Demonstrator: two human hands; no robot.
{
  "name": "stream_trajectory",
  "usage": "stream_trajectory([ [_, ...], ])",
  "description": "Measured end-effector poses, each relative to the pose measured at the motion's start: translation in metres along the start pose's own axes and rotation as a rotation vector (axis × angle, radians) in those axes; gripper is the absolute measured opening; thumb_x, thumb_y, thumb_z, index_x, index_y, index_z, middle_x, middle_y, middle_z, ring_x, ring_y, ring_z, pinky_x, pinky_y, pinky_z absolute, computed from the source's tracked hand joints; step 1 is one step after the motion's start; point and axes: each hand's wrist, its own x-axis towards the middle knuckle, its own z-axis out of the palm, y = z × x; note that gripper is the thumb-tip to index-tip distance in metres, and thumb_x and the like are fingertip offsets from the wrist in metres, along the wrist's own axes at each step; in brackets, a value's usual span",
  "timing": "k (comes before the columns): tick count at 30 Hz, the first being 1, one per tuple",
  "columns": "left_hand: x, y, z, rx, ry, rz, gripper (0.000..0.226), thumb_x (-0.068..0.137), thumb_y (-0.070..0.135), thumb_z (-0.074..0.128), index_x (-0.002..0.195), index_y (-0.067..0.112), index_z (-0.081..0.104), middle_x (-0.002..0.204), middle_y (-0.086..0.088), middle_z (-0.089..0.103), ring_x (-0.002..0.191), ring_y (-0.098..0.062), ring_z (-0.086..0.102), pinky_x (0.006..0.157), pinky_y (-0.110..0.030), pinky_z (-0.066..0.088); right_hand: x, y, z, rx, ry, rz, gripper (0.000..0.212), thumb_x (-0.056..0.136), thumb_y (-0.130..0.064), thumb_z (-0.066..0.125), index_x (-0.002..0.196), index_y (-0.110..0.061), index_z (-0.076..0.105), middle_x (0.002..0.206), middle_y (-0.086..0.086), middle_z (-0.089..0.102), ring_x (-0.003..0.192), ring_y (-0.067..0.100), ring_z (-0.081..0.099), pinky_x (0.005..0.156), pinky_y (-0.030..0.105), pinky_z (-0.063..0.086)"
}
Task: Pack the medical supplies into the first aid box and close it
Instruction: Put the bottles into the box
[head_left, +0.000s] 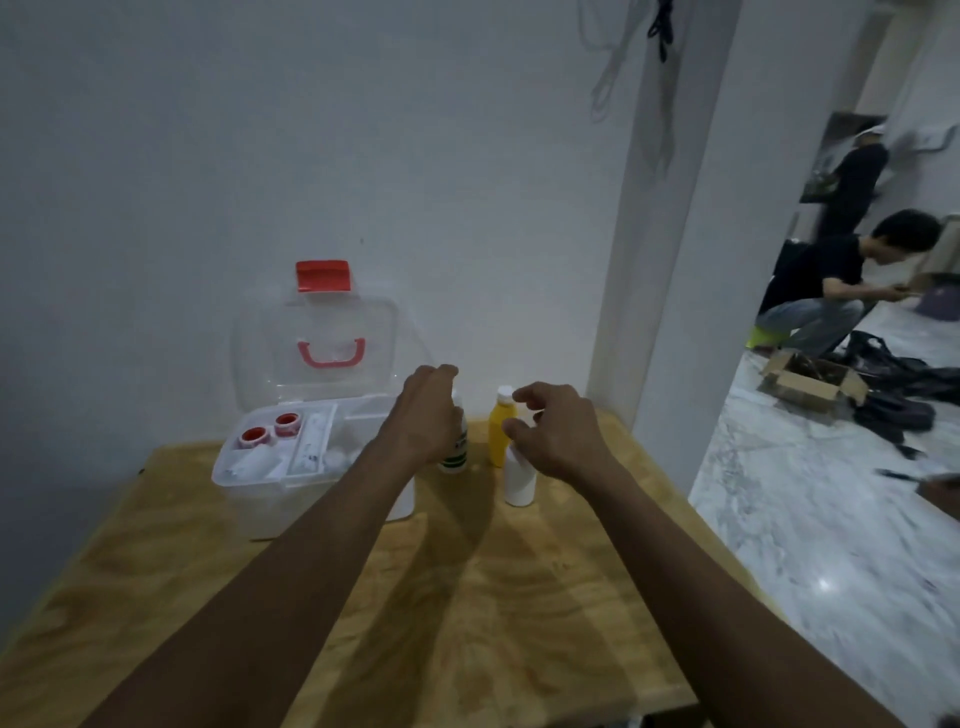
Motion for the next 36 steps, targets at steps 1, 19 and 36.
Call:
stream_trajectory([
  [1, 0.004, 0.002, 0.003, 0.016, -0.03, -0.02, 0.055, 0.095, 0.015, 0.057, 0.145, 0.008, 0.035, 0.15, -0.015, 0.039, 0.137, -0.03, 0.037, 0.107, -0.034, 0.034, -0.001, 0.004, 0.003, 0.007, -0.011, 0.007, 0.045, 0.086, -0.027, 0.069, 0.128, -0.015, 0.062, 0.129, 0.011, 0.061, 0.114, 0.025, 0.061, 0.089, 0.03, 0.047],
  [19, 0.01, 0.001, 0.027, -0.015, 0.123, -0.038, 0.029, 0.09, 0.006, 0.063, 0.118, 0.004, 0.059, 0.119, -0.017, 0.063, 0.106, -0.03, 0.06, 0.077, -0.029, 0.044, -0.009, 0.023, 0.019, 0.154, 0.195, -0.039, 0.029, 0.081, -0.019, 0.076, 0.108, -0.008, 0.072, 0.097, 0.007, 0.075, 0.082, 0.015, 0.066, 0.073, 0.03, 0.052],
  [36, -0.018, -0.034, -0.118, -0.043, 0.433, -0.043, 0.029, 0.088, 0.014, 0.068, 0.117, 0.01, 0.065, 0.118, -0.014, 0.067, 0.103, -0.03, 0.066, 0.087, -0.034, 0.053, 0.015, -0.103, 0.012, 0.346, 0.233, -0.267, 0.038, 0.079, -0.024, 0.077, 0.114, -0.011, 0.071, 0.108, 0.003, 0.074, 0.092, 0.014, 0.068, 0.089, 0.031, 0.054],
])
